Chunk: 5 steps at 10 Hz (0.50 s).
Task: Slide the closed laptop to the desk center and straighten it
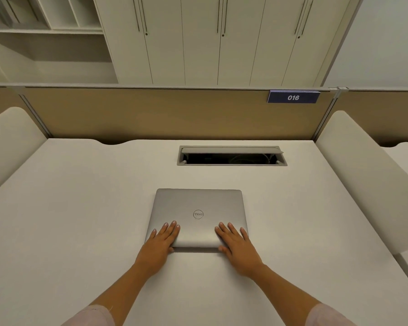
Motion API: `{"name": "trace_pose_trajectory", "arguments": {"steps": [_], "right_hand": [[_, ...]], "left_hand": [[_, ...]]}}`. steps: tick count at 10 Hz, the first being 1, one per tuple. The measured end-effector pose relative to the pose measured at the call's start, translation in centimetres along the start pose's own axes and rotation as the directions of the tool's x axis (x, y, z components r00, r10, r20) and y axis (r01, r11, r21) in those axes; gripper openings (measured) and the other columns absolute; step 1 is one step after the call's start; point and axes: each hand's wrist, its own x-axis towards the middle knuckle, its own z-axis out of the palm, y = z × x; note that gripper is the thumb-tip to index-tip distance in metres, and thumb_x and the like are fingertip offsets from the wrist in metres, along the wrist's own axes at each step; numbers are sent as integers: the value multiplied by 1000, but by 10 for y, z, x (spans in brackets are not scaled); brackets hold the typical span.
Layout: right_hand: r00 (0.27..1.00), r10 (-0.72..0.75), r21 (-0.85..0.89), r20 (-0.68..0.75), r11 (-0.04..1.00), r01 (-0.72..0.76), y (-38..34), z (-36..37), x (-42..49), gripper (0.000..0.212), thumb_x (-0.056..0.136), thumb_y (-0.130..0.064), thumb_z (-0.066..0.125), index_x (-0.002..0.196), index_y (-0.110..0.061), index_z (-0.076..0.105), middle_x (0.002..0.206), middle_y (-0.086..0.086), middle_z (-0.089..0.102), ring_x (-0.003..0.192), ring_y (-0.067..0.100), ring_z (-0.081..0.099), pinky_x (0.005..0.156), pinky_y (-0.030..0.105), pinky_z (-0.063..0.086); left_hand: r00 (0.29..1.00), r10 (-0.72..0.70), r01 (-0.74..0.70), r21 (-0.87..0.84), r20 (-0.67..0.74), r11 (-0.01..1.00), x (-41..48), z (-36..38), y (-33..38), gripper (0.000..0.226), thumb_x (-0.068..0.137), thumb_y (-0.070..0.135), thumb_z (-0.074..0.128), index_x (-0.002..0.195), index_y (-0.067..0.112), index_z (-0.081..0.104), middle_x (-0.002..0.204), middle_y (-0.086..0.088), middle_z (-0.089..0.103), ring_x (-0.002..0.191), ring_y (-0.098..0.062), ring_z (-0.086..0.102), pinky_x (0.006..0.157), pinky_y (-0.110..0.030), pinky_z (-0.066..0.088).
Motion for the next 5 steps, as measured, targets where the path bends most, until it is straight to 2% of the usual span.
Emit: {"name": "trace_pose_trajectory", "arguments": {"steps": [1, 2, 3, 4, 5], "right_hand": [[1000, -15, -16, -9, 1000, 15, 3, 5, -6, 58, 104, -42, 28, 153, -33, -2, 158, -15, -10, 147, 10, -12, 119, 34, -10], [999, -41, -37, -20, 998, 41, 6, 11, -14, 62, 103, -47, 27, 150, -35, -13, 158, -17, -16, 146, 7, -17, 119, 32, -13], [997, -70, -58, -24, 996, 68, 8, 16, -24, 65, 102, -51, 24, 147, -37, -19, 156, -18, -22, 146, 7, -19, 115, 27, -20], [984, -176, -103, -21, 979, 174, 7, 20, -33, 65, 100, -54, 25, 151, -35, -11, 160, -9, -16, 148, 16, -15, 115, 30, -18], [947, -322, -149, -11, 937, 317, -1, 25, -46, 60, 101, -50, 28, 154, -28, 9, 162, 1, 4, 148, 25, 2, 115, 34, -2]], "left_hand": [[998, -62, 61, -50, -26, 997, -4, 7, 14, 71, 102, 32, 38, 150, 20, -12, 153, 7, -22, 149, -19, -6, 120, -40, 0], [996, -85, 85, -3, -34, 996, -11, 16, 22, 76, 98, 52, 27, 146, 15, -21, 155, 4, -24, 148, -20, -14, 119, -41, -6], [995, -39, 42, 29, -96, 999, -26, 26, 32, 77, 89, 63, -2, 149, 16, -14, 158, 3, -17, 146, -17, -19, 118, -37, -15], [989, -33, 36, 20, -142, 999, -44, 40, 42, 74, 93, 58, -2, 152, 14, 2, 161, 0, 0, 145, -10, -19, 116, -33, -10], [984, -78, 70, -53, -163, 996, -55, 49, 52, 77, 91, 59, -6, 152, 13, -1, 162, 3, -7, 142, -4, -25, 116, -32, -11]]}}
